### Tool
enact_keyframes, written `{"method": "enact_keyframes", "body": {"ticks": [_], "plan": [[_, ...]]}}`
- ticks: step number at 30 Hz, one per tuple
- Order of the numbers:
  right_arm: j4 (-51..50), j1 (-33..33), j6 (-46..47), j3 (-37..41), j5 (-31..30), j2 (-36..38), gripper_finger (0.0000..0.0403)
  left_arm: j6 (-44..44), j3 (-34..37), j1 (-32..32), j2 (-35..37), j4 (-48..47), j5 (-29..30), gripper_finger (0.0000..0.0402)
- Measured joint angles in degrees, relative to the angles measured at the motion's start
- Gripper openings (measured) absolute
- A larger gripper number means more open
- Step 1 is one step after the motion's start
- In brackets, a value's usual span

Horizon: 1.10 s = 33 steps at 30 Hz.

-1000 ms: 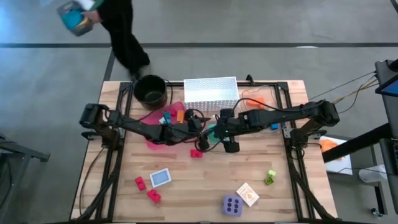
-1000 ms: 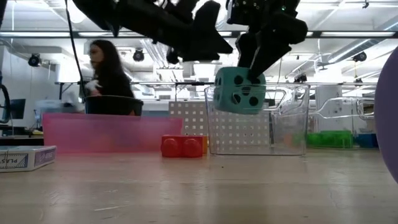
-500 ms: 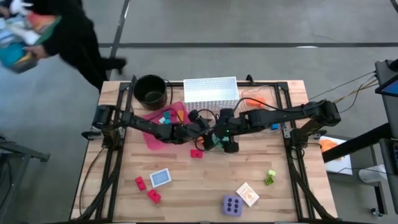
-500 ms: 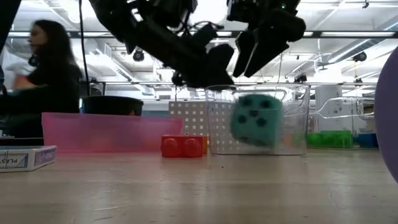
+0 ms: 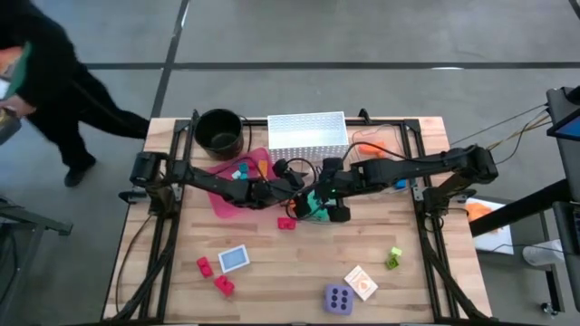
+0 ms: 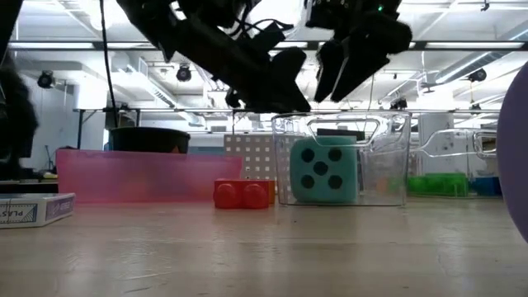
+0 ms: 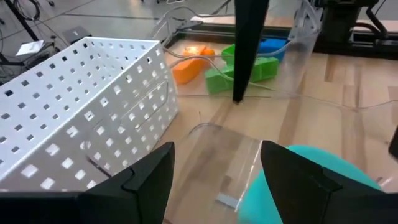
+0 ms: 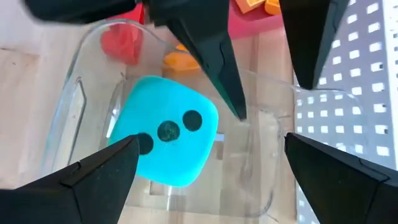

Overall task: Pick & Place Toys
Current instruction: Put the purple die into the bottom transparent bin

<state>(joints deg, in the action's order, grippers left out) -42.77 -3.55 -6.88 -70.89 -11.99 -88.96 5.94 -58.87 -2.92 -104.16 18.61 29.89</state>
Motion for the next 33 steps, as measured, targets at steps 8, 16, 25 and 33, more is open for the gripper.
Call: {"method": "enact_keyframes", "body": {"ticks": [8,16,25,33], "plan": [[-3.3,-4.7,9.5,0.5,0.5,8.2,0.0398,-0.1,0.0,-0.5,7.5,-9.7,0.0,0.0243],[5.6,-18.9,24.9,5.7,0.4,13.1,0.0398,0.1,0.2,-1.0,9.8,-13.2,0.0,0.0243],[22.0,-35.0,34.3,11.0,-8.0,7.5,0.0398,2.1,0.4,-1.0,9.6,-13.1,0.0,0.0242],[12.4,-42.8,43.4,-1.3,-15.7,-5.2,0.0398,5.1,0.4,-1.7,9.6,-12.9,0.0,0.0242]]}}
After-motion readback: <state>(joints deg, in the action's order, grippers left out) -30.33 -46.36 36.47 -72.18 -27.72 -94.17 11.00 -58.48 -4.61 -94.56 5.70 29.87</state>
